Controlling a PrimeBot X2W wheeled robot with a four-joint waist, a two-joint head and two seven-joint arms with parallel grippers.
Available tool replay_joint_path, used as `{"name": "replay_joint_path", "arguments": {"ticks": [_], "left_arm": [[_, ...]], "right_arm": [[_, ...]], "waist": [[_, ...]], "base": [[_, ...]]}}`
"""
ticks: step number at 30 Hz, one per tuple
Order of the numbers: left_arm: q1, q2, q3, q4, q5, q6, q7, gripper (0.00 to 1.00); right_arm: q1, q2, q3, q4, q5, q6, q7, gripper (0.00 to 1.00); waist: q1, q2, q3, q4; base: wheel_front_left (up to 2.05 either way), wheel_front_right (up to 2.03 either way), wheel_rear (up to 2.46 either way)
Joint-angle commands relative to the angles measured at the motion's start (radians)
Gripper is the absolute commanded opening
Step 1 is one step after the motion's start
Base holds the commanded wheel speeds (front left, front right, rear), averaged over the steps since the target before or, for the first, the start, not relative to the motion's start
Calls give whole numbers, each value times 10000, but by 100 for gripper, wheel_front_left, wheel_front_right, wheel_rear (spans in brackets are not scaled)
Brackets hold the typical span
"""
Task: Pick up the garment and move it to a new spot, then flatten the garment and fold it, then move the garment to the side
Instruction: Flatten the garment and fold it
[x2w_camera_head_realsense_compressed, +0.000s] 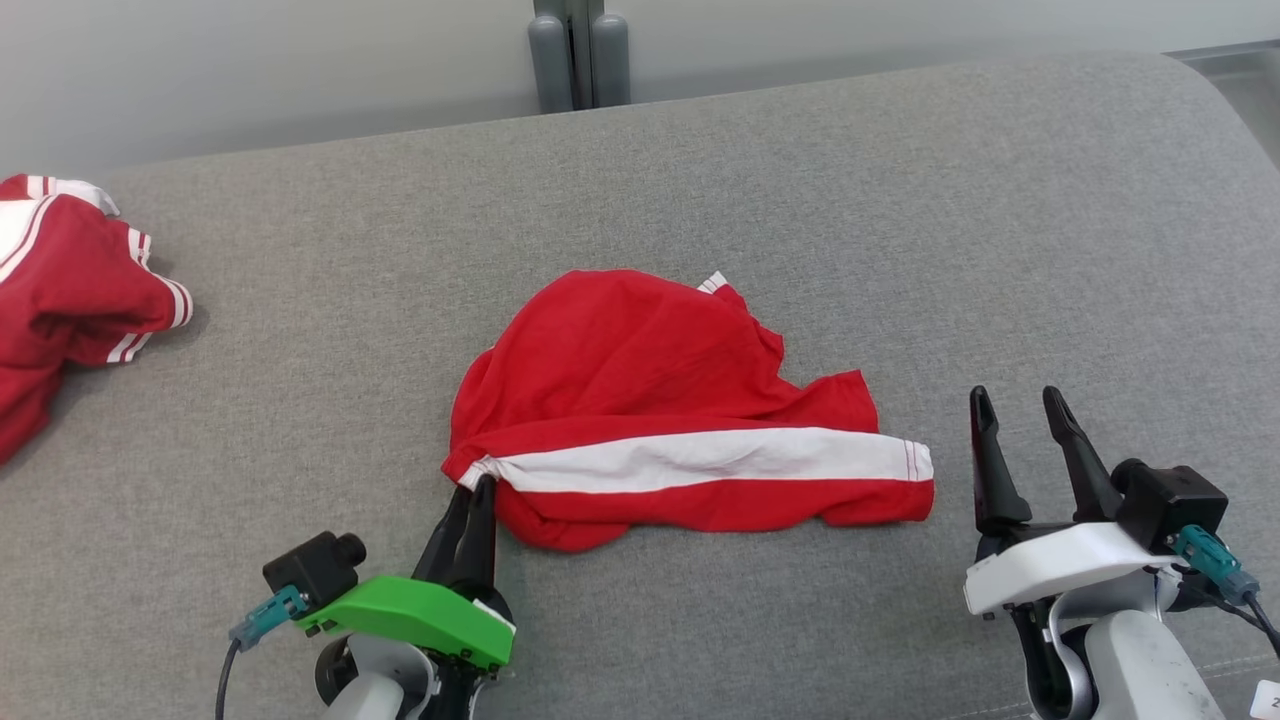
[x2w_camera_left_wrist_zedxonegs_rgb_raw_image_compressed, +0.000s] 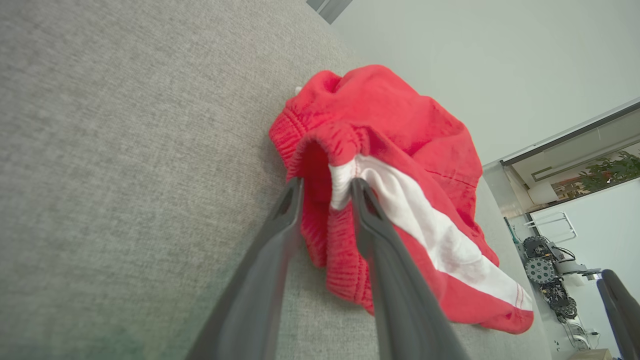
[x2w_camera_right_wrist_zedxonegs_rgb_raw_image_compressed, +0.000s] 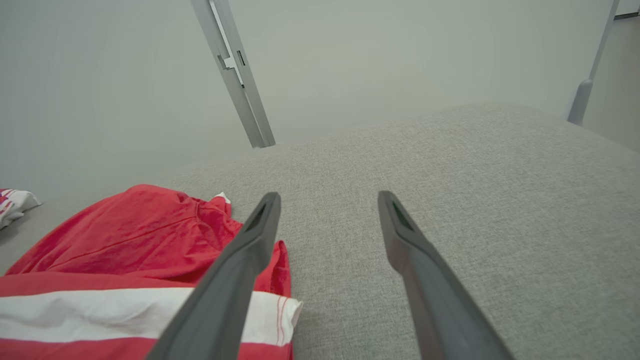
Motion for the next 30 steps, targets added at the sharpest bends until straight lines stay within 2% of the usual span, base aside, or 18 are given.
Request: {"name": "replay_joint_path", "arguments": {"ticks": [1, 10, 14, 22, 30], "left_arm": [[-224, -21, -7, 68, 15, -42, -46, 45], [-761, -171, -168, 785, 126, -216, -45, 37], [-860, -205, -74, 967, 214, -241, -86, 0], [-715, -145, 42, 1036, 361, -345, -145, 0], [-599, -196, -37, 981, 484, -393, -167, 0]], "right_arm": [[-8, -20, 19, -13, 4, 1, -33, 100], [67, -19, 290, 457, -46, 1, -33, 100], [78, -20, 469, 924, -19, 1, 123, 100], [-148, -19, 755, 1499, 204, 1, 766, 100], [-838, -19, 1277, 2002, 301, 1, 1852, 100]], "waist": [[0, 0, -4, -2], [0, 0, -48, -147], [0, 0, -66, -152], [0, 0, -122, -37], [0, 0, -82, 46]], "base": [[0, 0, 0], [0, 0, 0], [0, 0, 0], [0, 0, 0], [0, 0, 0]]}}
